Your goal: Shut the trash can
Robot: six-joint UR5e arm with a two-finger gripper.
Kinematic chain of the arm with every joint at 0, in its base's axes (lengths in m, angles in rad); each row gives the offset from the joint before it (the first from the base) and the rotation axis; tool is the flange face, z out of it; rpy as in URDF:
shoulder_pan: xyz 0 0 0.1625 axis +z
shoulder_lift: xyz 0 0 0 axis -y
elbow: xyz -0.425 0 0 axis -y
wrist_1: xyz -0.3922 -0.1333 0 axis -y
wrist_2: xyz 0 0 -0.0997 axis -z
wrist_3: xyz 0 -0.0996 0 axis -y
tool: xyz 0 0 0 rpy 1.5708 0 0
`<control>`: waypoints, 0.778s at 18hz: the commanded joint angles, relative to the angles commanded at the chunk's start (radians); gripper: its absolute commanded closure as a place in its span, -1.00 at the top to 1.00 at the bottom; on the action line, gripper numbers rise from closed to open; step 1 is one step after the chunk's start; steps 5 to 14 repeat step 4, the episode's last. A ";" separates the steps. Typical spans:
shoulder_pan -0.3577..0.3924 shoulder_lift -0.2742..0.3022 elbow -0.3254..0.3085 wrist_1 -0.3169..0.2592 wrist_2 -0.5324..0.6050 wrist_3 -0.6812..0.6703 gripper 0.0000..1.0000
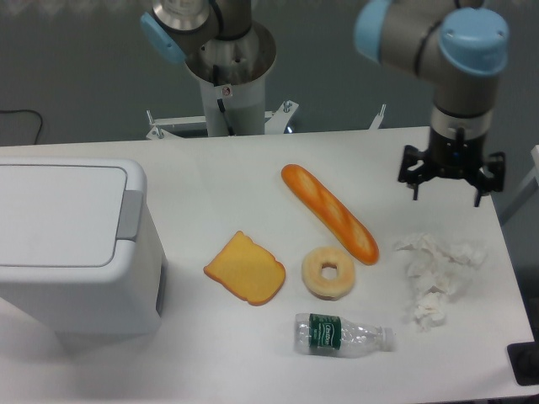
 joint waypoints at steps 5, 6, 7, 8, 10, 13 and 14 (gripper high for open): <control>0.000 -0.043 -0.006 0.008 0.068 0.095 1.00; 0.000 -0.043 -0.006 0.008 0.068 0.095 1.00; 0.000 -0.043 -0.006 0.008 0.068 0.095 1.00; 0.000 -0.043 -0.006 0.008 0.068 0.095 1.00; 0.000 -0.043 -0.006 0.008 0.068 0.095 1.00; 0.000 -0.043 -0.006 0.008 0.068 0.095 1.00; 0.000 -0.043 -0.006 0.008 0.068 0.095 1.00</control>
